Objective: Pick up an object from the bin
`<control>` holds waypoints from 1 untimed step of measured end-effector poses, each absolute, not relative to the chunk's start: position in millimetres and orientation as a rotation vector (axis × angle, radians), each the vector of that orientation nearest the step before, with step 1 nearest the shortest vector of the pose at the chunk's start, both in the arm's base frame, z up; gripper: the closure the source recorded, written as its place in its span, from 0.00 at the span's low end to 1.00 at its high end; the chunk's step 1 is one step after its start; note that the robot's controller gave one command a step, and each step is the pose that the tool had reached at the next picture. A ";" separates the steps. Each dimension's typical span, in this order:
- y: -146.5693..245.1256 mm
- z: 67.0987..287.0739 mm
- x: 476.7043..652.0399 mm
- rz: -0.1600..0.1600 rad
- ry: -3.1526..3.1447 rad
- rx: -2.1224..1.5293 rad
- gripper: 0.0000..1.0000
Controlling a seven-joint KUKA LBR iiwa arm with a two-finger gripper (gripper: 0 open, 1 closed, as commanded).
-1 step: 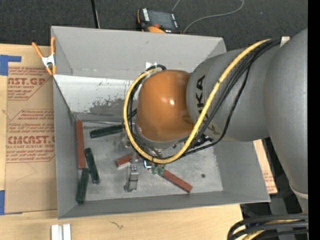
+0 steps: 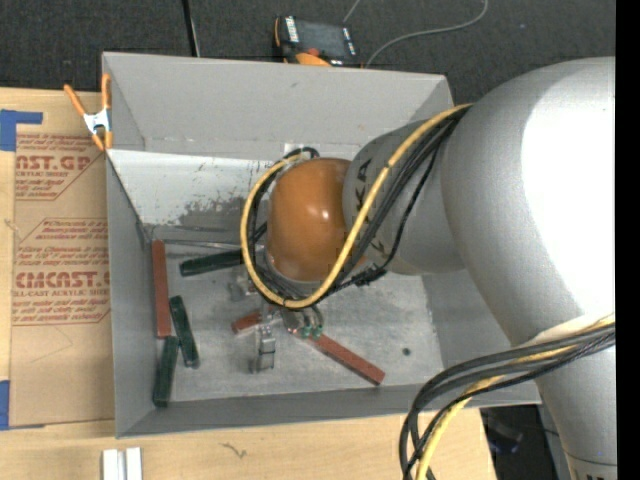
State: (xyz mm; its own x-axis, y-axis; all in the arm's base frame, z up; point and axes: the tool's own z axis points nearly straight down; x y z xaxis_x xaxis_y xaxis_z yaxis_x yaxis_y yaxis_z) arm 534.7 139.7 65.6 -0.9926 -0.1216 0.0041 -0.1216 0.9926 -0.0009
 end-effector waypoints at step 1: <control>141.4 69.7 535.7 -0.002 -3.137 0.192 1.00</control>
Offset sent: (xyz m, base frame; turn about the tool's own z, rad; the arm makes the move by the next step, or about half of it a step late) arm 0.0000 0.0000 0.0000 0.0000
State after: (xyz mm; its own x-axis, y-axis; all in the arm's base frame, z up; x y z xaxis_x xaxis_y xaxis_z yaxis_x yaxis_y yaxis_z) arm 535.7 141.4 69.7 -0.9925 -0.1222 -0.0009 -0.1222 0.9925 0.0014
